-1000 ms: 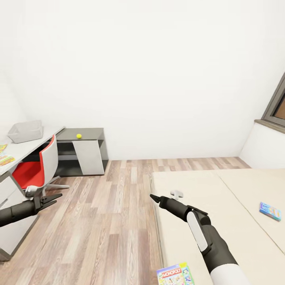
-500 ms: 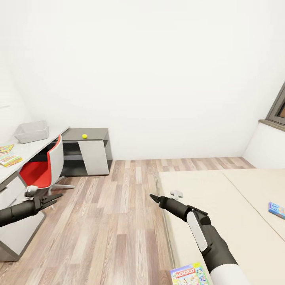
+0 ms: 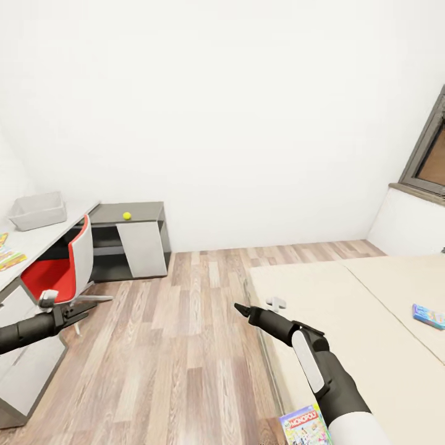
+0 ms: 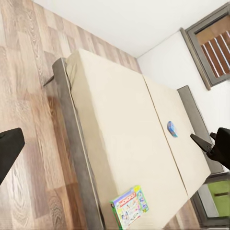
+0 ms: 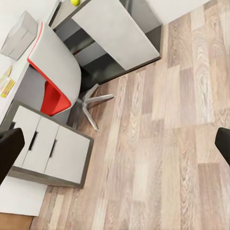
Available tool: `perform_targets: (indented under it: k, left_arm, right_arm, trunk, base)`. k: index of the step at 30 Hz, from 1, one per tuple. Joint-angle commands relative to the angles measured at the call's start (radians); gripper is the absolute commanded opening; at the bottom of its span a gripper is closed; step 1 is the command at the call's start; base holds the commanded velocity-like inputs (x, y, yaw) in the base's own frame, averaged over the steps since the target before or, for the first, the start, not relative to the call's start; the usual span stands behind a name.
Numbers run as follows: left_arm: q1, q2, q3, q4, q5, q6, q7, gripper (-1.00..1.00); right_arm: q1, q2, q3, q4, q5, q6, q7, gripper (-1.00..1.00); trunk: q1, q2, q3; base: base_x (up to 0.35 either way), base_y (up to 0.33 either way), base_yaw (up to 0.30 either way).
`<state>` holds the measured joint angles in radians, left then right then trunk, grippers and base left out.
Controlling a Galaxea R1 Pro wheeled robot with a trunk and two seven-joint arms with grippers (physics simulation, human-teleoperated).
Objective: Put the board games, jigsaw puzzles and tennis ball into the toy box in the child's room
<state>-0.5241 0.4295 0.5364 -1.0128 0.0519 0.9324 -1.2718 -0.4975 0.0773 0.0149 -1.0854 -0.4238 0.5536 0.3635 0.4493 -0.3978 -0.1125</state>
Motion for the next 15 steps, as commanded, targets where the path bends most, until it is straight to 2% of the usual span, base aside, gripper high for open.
perform_targets:
  k: [1,15]
  left_arm:
    - [-0.001,0.001,0.000,0.000,0.003,0.009,-0.001,1.00]
    - [-0.001,0.002,0.000,0.000,0.003,0.009,-0.001,1.00]
  right_arm:
    - [-0.001,0.000,-0.001,-0.001,-0.004,0.006,0.000,1.00]
    - [-0.001,0.001,-0.001,-0.001,-0.004,0.006,0.000,1.00]
  trunk:
    - [0.001,-0.002,-0.002]
    - [0.001,-0.002,0.005]
  base:
    - [0.000,0.286,-0.258]
    - [0.000,0.287,-0.270]
